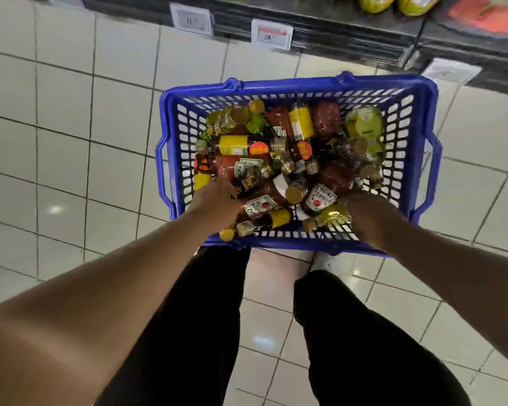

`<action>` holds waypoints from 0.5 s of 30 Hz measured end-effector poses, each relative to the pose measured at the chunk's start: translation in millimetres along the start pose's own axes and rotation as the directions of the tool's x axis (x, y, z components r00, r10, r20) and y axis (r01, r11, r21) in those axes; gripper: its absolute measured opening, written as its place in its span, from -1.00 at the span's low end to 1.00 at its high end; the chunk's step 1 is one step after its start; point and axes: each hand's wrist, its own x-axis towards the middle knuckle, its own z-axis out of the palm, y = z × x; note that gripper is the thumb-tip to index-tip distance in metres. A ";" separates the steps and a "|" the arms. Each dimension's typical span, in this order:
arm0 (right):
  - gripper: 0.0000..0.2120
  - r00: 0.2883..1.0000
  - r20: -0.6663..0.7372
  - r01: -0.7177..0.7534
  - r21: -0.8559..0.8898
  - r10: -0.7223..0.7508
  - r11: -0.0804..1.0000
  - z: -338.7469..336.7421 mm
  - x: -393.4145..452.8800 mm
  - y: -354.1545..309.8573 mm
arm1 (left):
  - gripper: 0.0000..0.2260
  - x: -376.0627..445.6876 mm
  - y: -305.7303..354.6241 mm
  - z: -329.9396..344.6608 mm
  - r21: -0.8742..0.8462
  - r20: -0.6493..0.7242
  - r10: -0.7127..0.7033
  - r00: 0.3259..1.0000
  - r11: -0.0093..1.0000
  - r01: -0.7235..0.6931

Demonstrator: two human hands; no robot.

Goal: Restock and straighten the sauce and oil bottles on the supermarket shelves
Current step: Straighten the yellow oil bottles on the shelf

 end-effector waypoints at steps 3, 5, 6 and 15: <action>-0.53 0.994 -0.106 -0.028 0.064 0.035 0.998 9.6 2.5 0.2 | -0.91 4.4 7.6 15.4 -0.078 0.031 -0.010 0.999 0.997 0.012; -0.56 0.985 -0.161 -0.036 0.126 0.056 0.991 15.5 3.7 1.9 | -0.86 2.6 13.6 24.2 -0.158 0.053 -0.008 0.999 0.987 0.016; -0.56 0.983 -0.180 -0.017 0.132 0.041 0.991 16.3 3.4 1.6 | -0.85 2.8 16.7 27.9 -0.169 0.060 0.010 0.998 0.986 0.000; -0.60 0.932 -0.314 -0.052 0.377 0.181 0.925 -6.8 -31.6 -2.4 | -0.83 -20.0 25.4 5.8 -0.313 -0.004 0.021 1.000 0.950 -0.021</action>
